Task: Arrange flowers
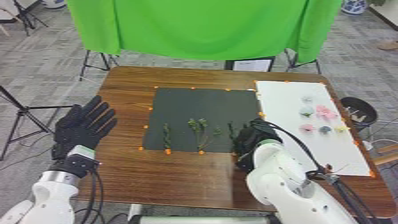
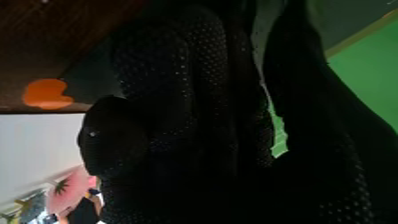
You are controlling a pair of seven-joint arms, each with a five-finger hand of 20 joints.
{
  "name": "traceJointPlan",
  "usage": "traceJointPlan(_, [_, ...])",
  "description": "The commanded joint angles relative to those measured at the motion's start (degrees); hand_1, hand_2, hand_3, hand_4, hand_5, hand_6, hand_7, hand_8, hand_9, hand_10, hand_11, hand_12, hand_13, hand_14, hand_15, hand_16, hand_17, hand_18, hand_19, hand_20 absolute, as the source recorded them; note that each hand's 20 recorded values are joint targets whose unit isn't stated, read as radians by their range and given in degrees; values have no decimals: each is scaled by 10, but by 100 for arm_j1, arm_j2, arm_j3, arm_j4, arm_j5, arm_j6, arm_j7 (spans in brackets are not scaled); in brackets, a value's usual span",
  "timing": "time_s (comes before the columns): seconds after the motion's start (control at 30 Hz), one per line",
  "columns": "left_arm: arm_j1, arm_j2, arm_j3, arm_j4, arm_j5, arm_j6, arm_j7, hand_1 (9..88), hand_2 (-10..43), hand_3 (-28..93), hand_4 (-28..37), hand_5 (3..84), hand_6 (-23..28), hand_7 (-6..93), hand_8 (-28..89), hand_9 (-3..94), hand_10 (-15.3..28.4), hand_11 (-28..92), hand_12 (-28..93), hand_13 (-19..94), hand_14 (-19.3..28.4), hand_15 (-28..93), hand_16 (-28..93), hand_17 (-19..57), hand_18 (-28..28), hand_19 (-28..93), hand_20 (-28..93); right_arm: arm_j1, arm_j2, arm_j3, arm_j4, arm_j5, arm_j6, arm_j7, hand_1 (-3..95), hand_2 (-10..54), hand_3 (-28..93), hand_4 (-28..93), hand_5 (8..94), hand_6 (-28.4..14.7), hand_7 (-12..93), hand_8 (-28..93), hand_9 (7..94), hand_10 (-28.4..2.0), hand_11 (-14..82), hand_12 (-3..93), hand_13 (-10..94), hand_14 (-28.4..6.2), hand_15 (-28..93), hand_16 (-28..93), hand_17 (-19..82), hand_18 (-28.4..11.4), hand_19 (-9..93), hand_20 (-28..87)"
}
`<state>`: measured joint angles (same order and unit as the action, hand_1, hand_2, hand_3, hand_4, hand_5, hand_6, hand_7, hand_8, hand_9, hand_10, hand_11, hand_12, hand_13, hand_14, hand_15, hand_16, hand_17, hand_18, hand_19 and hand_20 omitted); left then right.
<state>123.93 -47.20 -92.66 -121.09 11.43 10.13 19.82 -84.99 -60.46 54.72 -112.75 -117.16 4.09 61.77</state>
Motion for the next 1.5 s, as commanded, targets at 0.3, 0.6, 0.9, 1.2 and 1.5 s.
traceJointPlan(0.3, [95,-43,-78,-43,20,-21,61,262,132,738,-283,403,88,89,-70,318,150,153,107,206,157,274,-61,-49,125,283,76,-326,752,828,-705,-1186,633,-296,301,-61,734,-145,716,-74,262,-84,843,-168,267,257,880,-90,429,341,588,-188,932,249])
traceJointPlan(0.6, [152,-35,-92,-76,-2,21,148,261,131,738,-283,402,88,88,-70,317,149,151,107,206,157,274,-61,-49,125,282,77,-1158,1384,2656,-672,-753,-798,-1684,382,-95,772,-230,623,-60,204,-106,621,-168,151,174,695,-118,493,282,444,-196,908,252])
traceJointPlan(0.9, [75,19,0,-46,-36,-29,235,262,129,740,-283,403,88,89,-71,318,149,151,107,207,156,276,-60,-48,125,280,77,-1271,1531,2992,-261,-1031,-2001,-2419,410,-95,799,-282,506,-46,159,-119,484,-122,111,158,582,-136,626,253,355,-202,827,357])
traceJointPlan(1.2, [71,32,-58,-53,-24,-32,241,262,128,741,-283,402,87,88,-71,318,149,151,106,207,157,273,-61,-48,125,277,77,-1373,1400,3048,-61,-903,-2631,-2310,450,-95,823,-283,484,-42,164,-126,464,-110,98,139,563,-128,598,227,344,-202,793,367])
traceJointPlan(1.5, [-88,88,-25,-19,-13,77,393,262,127,742,-283,404,87,88,-71,318,148,150,107,209,154,273,-60,-48,125,277,78,-1335,1345,2684,271,-944,-2360,-2195,483,-95,784,-283,486,-23,181,-137,502,-91,120,139,582,-115,574,295,350,-205,792,375])
